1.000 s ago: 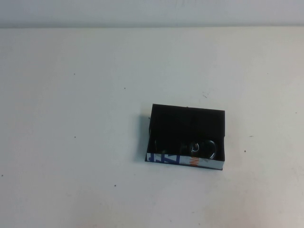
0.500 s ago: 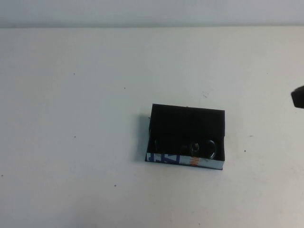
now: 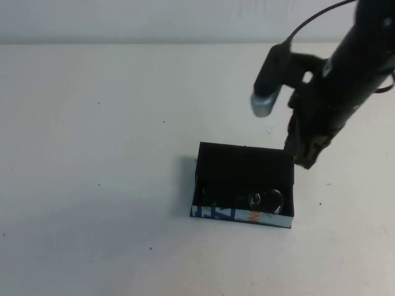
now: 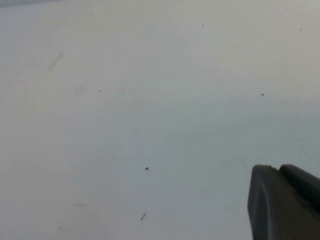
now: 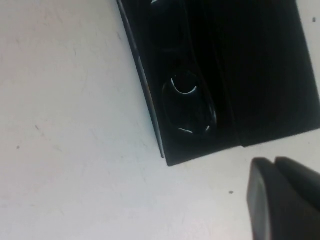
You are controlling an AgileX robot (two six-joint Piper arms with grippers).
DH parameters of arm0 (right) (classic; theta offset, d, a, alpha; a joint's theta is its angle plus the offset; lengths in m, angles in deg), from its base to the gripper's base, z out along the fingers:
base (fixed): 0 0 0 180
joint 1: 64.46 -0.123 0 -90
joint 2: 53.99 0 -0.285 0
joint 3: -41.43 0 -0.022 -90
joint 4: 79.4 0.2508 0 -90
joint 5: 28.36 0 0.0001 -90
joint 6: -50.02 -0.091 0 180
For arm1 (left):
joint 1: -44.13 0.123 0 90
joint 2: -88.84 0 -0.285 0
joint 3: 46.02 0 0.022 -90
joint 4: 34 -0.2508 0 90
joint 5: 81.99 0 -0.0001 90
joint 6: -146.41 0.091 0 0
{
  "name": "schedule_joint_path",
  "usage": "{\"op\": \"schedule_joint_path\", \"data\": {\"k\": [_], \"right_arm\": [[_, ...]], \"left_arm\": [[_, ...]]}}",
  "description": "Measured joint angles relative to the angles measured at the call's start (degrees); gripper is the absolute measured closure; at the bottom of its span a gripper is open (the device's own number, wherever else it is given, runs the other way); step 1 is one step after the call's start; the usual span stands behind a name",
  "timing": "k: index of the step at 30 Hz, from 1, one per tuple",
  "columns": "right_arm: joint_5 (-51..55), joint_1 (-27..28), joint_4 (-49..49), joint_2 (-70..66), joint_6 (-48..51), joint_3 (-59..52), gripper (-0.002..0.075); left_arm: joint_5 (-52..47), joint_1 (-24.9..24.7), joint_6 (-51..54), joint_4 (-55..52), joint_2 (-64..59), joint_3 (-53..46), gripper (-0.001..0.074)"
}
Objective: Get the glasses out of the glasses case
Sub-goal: Pick up the glasses from the glasses case
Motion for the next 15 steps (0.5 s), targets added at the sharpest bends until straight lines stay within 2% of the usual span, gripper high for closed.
{"op": "schedule_joint_path", "data": {"k": [6, 10, 12, 15], "right_arm": [[-0.1, -6.7, -6.4, -8.7, 0.1, 2.2, 0.0743], [-2.5, -9.0, -5.4, -11.3, -0.2, 2.5, 0.0731], [-4.2, -9.1, -4.1, -12.1, -0.3, 2.6, 0.0693], [-6.3, -9.1, -2.6, -12.8, -0.4, 2.6, 0.0561]], "left_arm": [[0.0, 0.0, 0.0, 0.0, 0.0, 0.0, 0.0739], [0.0, 0.0, 0.0, 0.0, 0.0, 0.0, 0.0739], [0.0, 0.0, 0.0, 0.0, 0.0, 0.0, 0.0739], [0.0, 0.0, 0.0, 0.0, 0.0, 0.0, 0.0739]]}}
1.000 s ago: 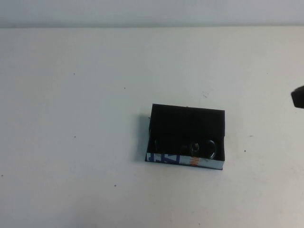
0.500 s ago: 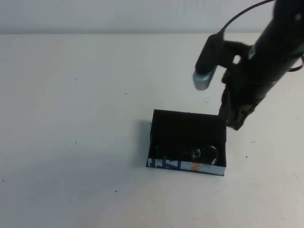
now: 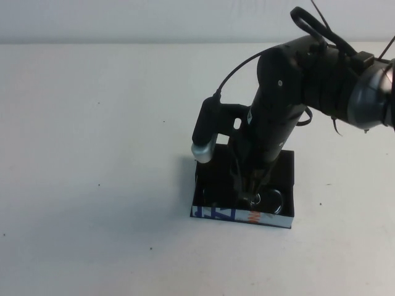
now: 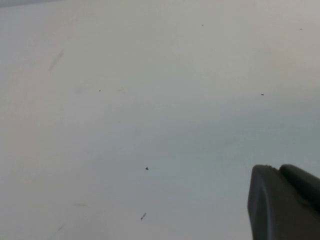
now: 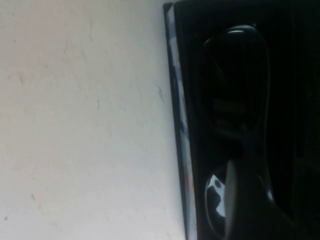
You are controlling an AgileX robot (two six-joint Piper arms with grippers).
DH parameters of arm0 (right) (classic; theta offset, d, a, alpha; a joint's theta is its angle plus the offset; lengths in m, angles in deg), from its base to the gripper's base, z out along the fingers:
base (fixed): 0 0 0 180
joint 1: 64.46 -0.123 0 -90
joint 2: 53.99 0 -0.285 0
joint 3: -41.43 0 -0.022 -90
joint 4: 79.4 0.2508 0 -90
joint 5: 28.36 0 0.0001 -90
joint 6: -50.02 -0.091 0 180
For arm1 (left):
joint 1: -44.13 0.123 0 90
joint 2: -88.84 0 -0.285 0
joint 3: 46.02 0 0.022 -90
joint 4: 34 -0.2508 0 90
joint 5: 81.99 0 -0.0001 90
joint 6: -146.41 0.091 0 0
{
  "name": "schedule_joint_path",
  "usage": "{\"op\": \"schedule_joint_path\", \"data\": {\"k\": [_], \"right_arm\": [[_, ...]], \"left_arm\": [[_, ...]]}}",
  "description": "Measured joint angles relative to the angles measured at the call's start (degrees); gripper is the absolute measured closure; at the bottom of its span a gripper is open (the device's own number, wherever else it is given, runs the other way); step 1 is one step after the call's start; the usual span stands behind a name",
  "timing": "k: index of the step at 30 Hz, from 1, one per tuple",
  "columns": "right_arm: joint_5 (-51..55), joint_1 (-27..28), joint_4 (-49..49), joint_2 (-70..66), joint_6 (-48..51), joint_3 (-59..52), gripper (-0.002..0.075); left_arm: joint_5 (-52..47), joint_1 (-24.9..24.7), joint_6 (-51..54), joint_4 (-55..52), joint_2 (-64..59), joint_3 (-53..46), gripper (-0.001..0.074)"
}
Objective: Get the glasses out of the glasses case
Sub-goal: Pick up the glasses from the glasses case
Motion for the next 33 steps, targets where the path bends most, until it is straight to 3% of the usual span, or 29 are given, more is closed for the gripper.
{"op": "schedule_joint_path", "data": {"k": [3, 5, 13, 33], "right_arm": [[-1.3, 0.0, 0.0, -0.7, 1.2, 0.0, 0.0420], [-1.8, 0.0, 0.0, -1.1, 1.8, 0.0, 0.0390], [-3.7, 0.0, 0.0, -4.2, 2.4, 0.0, 0.0463], [-5.7, 0.0, -1.9, -9.5, 2.5, 0.0, 0.0476]], "left_arm": [[0.0, 0.0, 0.0, 0.0, 0.0, 0.0, 0.0739], [0.0, 0.0, 0.0, 0.0, 0.0, 0.0, 0.0739], [0.0, 0.0, 0.0, 0.0, 0.0, 0.0, 0.0740], [0.0, 0.0, 0.0, 0.0, 0.0, 0.0, 0.0739]]}}
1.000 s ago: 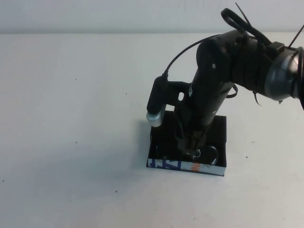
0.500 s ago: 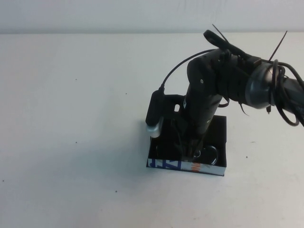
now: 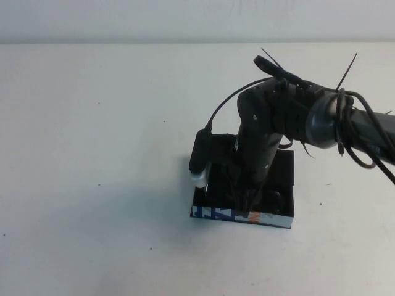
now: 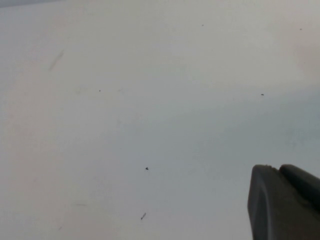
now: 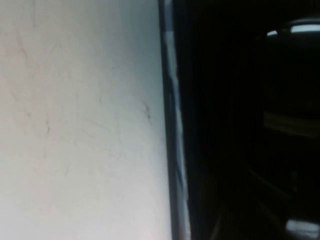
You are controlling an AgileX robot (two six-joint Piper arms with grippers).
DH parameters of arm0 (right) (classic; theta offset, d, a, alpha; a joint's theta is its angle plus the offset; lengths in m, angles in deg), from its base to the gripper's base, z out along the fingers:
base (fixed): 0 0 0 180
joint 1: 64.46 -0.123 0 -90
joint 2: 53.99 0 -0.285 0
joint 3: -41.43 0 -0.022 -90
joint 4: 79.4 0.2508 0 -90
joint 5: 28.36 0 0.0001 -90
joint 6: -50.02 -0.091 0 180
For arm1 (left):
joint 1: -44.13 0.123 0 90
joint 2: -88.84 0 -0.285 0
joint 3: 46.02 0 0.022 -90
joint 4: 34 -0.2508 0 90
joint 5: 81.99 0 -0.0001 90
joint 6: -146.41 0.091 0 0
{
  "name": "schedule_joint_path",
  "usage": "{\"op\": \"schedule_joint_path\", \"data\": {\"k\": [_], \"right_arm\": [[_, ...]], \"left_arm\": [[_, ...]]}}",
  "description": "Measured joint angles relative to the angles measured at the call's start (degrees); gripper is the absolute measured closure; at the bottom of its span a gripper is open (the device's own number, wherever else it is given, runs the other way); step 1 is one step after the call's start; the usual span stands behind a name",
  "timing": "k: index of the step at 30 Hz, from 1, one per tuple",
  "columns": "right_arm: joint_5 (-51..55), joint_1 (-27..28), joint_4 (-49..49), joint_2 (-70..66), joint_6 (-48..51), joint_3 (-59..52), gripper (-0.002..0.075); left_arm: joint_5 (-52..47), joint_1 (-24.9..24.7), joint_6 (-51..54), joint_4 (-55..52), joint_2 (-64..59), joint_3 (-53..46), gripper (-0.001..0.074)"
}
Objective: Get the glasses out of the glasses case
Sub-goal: Pick up the glasses from the glasses case, then place the glasses on the table
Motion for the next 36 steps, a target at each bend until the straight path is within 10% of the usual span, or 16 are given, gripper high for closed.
{"op": "schedule_joint_path", "data": {"k": [7, 23, 36], "right_arm": [[0.1, 0.0, -0.7, 1.2, -0.5, 0.1, 0.0669], [11.7, 3.2, 2.9, 17.8, -25.6, 7.4, 0.0670], [12.3, 19.4, 6.4, 33.6, -43.6, -18.1, 0.0671]], "left_arm": [[0.0, 0.0, 0.0, 0.0, 0.0, 0.0, 0.0739], [0.0, 0.0, 0.0, 0.0, 0.0, 0.0, 0.0739], [0.0, 0.0, 0.0, 0.0, 0.0, 0.0, 0.0739]]}}
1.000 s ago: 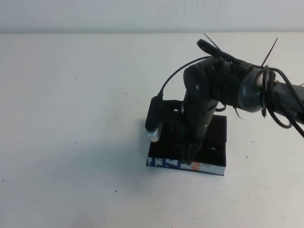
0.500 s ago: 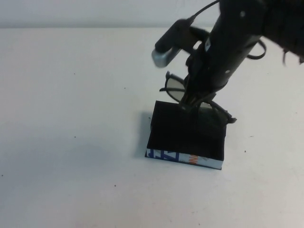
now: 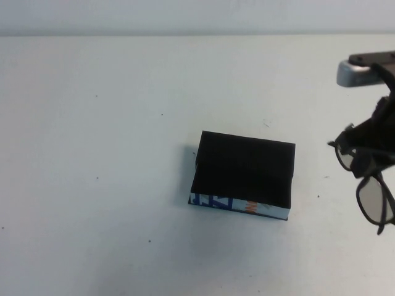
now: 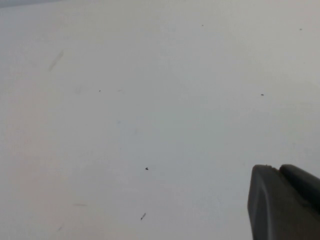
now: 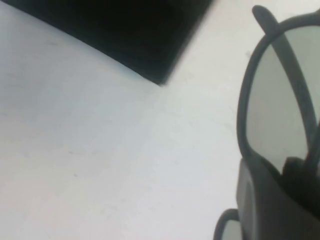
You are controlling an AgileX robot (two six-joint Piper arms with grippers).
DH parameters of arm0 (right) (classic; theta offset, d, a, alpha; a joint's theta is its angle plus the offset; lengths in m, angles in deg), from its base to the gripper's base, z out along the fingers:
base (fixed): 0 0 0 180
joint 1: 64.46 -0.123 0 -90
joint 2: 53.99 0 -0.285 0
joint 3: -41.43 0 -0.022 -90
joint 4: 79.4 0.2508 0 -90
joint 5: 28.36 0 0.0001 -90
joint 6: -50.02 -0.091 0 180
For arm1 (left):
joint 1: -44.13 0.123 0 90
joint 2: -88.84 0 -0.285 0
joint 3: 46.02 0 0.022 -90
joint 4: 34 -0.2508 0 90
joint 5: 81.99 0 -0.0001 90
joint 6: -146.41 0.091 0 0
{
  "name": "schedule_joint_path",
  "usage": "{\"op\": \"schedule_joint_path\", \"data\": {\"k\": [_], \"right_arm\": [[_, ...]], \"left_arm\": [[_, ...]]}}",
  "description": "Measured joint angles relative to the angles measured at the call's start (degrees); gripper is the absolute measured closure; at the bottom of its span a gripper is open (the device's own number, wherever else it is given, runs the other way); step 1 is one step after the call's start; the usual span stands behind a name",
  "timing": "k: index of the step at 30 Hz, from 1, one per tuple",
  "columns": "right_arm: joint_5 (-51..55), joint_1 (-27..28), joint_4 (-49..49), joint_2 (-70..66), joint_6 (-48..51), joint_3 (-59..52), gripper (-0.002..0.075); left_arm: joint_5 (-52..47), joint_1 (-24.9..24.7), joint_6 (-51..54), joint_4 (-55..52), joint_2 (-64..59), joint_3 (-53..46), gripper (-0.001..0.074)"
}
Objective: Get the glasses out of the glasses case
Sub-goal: Place the glasses on the table
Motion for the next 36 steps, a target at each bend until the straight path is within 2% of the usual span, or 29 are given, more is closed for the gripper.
{"op": "schedule_joint_path", "data": {"k": [7, 12, 21, 32, 34, 36], "right_arm": [[-8.1, 5.3, 1.3, 0.1, -4.1, -10.2, 0.0671], [-13.6, 7.1, 3.5, -0.4, -4.4, -15.1, 0.0671], [-20.7, 7.3, 7.5, -7.0, -4.4, -16.0, 0.0671], [-23.1, 7.3, 8.0, -13.6, -4.3, -16.0, 0.0670], [-23.1, 7.3, 8.1, -13.6, -3.2, -16.0, 0.0648], [-22.8, 7.3, 8.2, -13.7, -2.4, -16.0, 0.0584]], "left_arm": [[0.0, 0.0, 0.0, 0.0, 0.0, 0.0, 0.0739], [0.0, 0.0, 0.0, 0.0, 0.0, 0.0, 0.0739], [0.0, 0.0, 0.0, 0.0, 0.0, 0.0, 0.0739], [0.0, 0.0, 0.0, 0.0, 0.0, 0.0, 0.0739], [0.0, 0.0, 0.0, 0.0, 0.0, 0.0, 0.0739], [0.0, 0.0, 0.0, 0.0, 0.0, 0.0, 0.0739]]}}
